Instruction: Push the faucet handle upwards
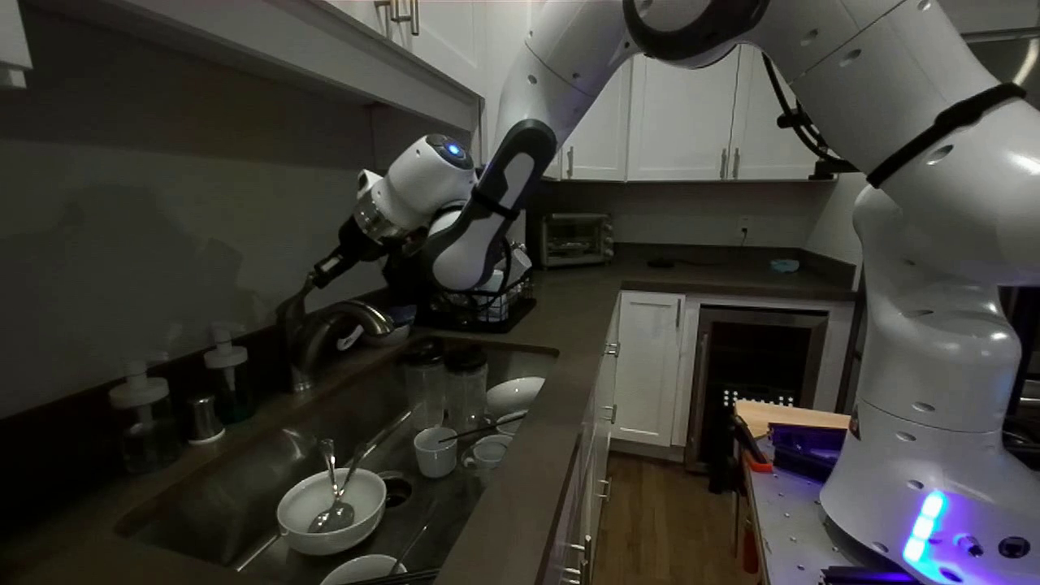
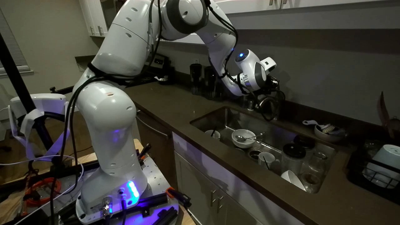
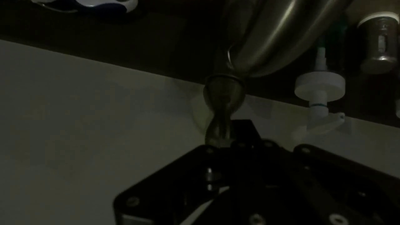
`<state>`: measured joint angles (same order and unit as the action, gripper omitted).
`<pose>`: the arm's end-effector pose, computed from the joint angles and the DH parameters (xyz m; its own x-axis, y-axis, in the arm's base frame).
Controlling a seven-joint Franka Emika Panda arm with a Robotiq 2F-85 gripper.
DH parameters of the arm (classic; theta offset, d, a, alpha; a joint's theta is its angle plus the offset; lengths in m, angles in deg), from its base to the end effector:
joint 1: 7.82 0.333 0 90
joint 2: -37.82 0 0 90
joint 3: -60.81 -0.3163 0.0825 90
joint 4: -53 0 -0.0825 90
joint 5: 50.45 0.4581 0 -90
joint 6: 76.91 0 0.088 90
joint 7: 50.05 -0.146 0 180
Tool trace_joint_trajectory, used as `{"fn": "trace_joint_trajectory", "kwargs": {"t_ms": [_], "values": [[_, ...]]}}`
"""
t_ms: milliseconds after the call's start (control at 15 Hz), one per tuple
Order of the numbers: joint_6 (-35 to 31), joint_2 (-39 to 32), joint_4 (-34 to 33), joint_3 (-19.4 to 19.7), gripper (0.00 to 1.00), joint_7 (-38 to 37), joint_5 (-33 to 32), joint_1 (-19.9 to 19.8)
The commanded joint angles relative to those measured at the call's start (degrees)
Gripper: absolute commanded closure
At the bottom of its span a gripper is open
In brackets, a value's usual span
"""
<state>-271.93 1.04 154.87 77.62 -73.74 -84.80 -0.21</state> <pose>0.7776 -0.0288 0.2313 0.5737 0.2486 0.7805 0.1146 -0.9678 0.2240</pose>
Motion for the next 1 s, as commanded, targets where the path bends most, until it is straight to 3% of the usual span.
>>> {"fn": "trace_joint_trajectory", "kwargs": {"t_ms": [0, 333, 933], "values": [[1.2, -2.5, -4.0, -7.4, 1.0, 10.8, 8.3, -5.2], [3.1, -5.2, -7.4, -14.6, 1.0, 21.1, 16.4, -9.4], [11.0, -4.1, -9.3, -16.6, 1.0, 26.1, 19.7, -10.8]]}}
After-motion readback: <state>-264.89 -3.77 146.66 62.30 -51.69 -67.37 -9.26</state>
